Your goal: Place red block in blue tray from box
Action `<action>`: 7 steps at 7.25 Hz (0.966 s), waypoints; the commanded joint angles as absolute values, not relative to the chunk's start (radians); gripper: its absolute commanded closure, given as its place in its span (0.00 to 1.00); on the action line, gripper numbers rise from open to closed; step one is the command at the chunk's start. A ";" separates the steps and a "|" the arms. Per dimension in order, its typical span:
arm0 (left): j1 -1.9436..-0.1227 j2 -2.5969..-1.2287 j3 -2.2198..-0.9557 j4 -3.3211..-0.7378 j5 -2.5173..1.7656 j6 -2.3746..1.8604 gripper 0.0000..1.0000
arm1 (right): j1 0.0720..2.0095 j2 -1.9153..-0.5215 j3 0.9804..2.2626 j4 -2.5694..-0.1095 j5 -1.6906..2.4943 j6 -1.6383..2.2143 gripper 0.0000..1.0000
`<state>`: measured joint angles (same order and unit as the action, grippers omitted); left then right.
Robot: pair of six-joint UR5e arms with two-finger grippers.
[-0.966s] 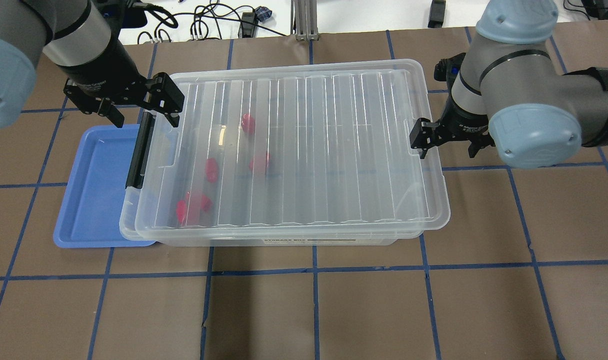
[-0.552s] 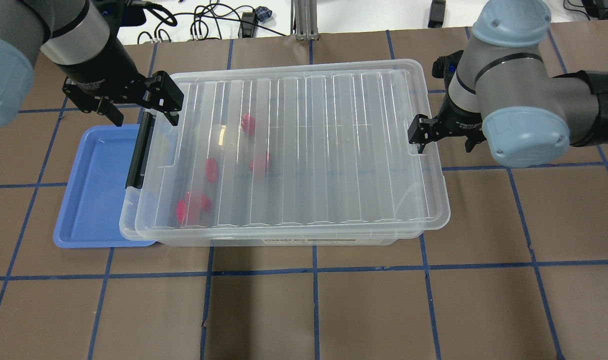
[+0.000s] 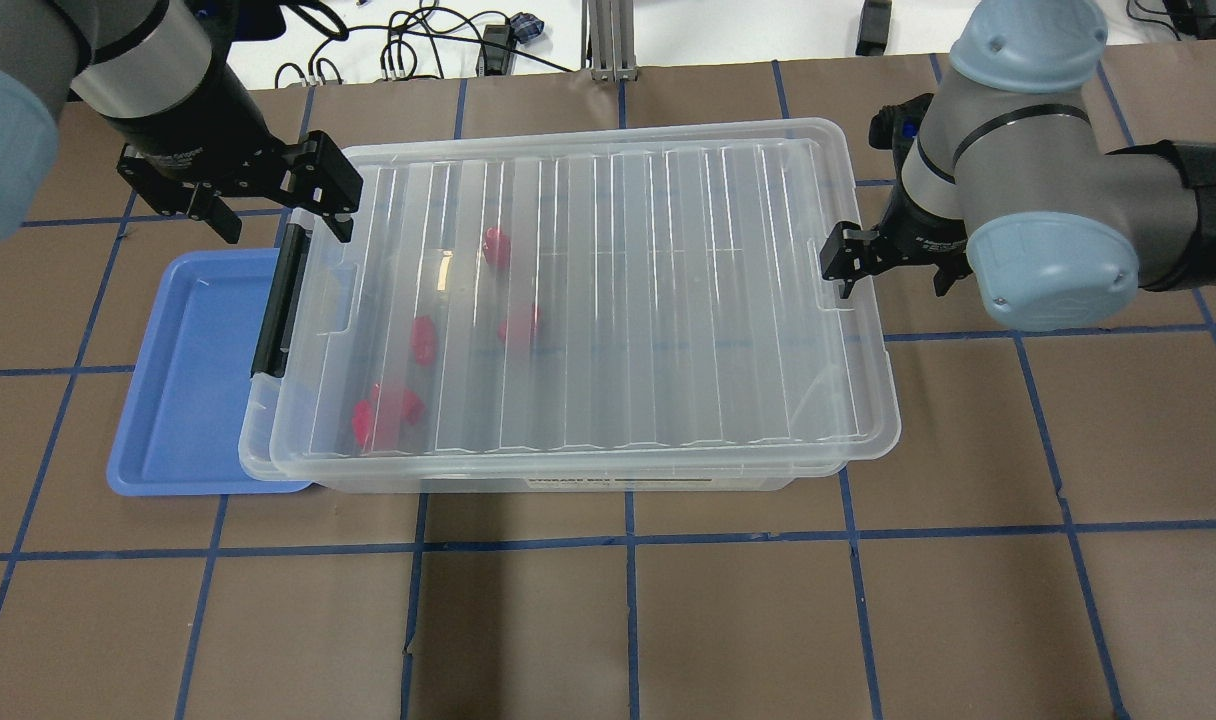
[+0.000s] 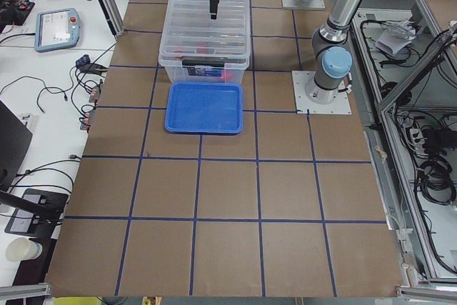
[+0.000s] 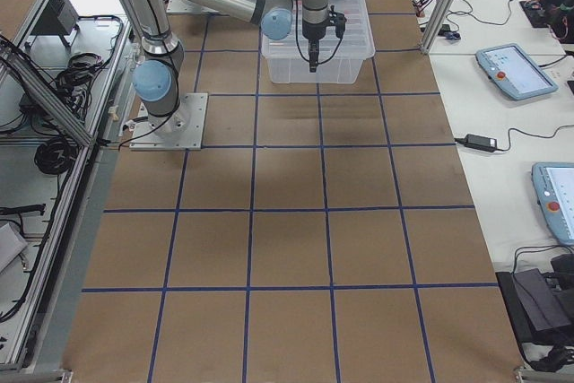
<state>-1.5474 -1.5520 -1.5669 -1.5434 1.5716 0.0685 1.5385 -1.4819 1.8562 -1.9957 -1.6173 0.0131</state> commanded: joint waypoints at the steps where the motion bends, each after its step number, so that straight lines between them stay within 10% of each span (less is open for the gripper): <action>1: -1.543 -1.534 -1.560 -1.554 1.556 0.182 0.00 | 1.536 -1.482 1.856 -2.002 -1.624 -0.017 0.00; 7: -1.507 -1.526 -1.559 -1.555 1.574 0.167 0.00 | 1.502 -1.485 1.856 -1.999 -1.675 -0.104 0.00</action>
<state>-1.5232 -1.5264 -1.5651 -1.5531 1.5732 0.1638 1.5212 -1.4838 1.8561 -2.0011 -1.6724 -0.0895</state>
